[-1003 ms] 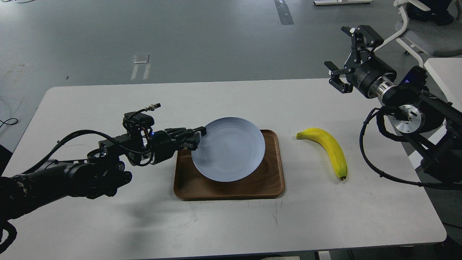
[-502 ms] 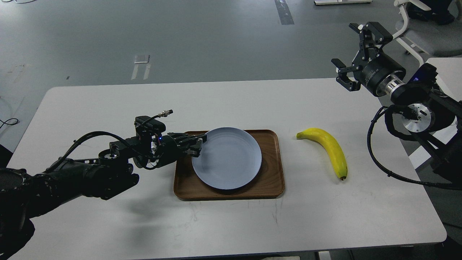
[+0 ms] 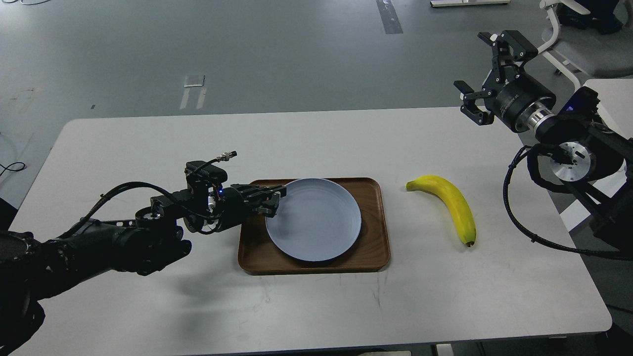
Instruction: Place banana on plate with both arms
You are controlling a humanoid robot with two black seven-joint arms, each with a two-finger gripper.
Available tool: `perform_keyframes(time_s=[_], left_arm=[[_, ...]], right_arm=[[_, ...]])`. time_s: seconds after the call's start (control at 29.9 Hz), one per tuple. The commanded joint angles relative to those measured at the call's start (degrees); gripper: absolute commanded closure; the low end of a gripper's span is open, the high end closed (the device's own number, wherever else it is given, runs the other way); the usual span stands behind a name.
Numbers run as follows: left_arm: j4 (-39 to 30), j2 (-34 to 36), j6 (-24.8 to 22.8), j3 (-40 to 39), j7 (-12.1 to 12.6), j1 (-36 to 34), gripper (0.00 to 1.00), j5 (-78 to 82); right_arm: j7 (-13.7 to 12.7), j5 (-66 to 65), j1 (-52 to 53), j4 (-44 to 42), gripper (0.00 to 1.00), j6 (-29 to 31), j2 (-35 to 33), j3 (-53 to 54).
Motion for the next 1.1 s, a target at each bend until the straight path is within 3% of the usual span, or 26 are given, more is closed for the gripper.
perform_keyframes(time_s=[0.0, 0.1, 0.2, 0.23, 0.27, 0.3, 0.37, 0.4, 0.43, 0.5, 0.53, 0.64, 0.8, 1.07], left_arm=[[-0.4, 0.4, -0.3, -3.3, 0.0, -0.2, 0.02, -4.4], [-0.5, 1.6, -0.7, -8.5, 0.0, -0.8, 0.02, -13.0], [-0.5, 2.5, -2.5, -14.4, 0.0, -5.5, 0.02, -26.0], [-0.5, 2.6, -6.1, -16.2, 0.0, -7.5, 0.02, -31.2], [-0.4, 2.4, -11.1, -19.0, 0.0, -8.8, 0.02, -37.2], [-0.4, 2.4, -11.2, -19.0, 0.0, -8.8, 0.02, -37.3], [-0.3, 2.1, -19.1, -26.1, 0.0, -9.2, 0.02, -50.6], [-0.3, 1.9, -20.0, -27.7, 0.0, -9.2, 0.02, -52.9], [-0.3, 1.6, -20.5, -30.0, 2.6, -9.1, 0.02, -56.6], [-0.2, 1.8, -21.2, -32.3, 7.3, -9.0, 0.02, -59.5], [-0.2, 1.9, -21.6, -33.0, 7.9, -8.8, 0.02, -59.7], [0.0, 2.2, -25.8, -35.6, 8.3, -8.1, 0.02, -60.1], [0.1, 2.2, -26.3, -36.1, 7.9, -6.4, 0.02, -60.5], [0.1, 3.3, -26.5, -36.0, 7.6, -5.9, 0.02, -60.3]], right_arm=[[-0.2, -0.6, 0.2, 0.3, 0.00, 0.3, -1.2, -1.0], [-0.2, -8.1, 0.7, 2.2, 0.00, 0.4, -4.3, -2.2], [-0.1, -29.0, 1.4, 7.5, 0.00, 0.4, -9.6, -5.2], [0.5, -38.9, 1.5, 10.1, 0.00, 0.4, -11.5, -6.9], [2.8, -48.2, 1.8, 11.7, 0.01, 0.4, -12.7, -8.5], [2.8, -48.3, 1.8, 11.7, 0.01, 0.4, -12.7, -8.5], [9.2, -64.4, 2.1, 11.8, 0.04, 0.1, -14.0, -12.9], [10.4, -67.9, 2.1, 11.8, 0.04, -0.1, -14.3, -14.3], [12.3, -73.1, 1.9, 11.9, 0.04, -1.2, -15.4, -16.7], [13.6, -77.9, 1.6, 11.8, 0.05, -3.8, -17.2, -19.8], [13.6, -78.7, 1.4, 11.7, 0.05, -4.5, -17.4, -20.8], [13.6, -81.6, 0.8, 7.5, 0.06, -8.5, -16.6, -27.3], [14.1, -87.2, 0.7, -3.4, 0.07, -18.1, -9.9, -34.9], [14.9, -87.2, -1.1, -9.4, 0.14, -19.3, -3.0, -36.0]])
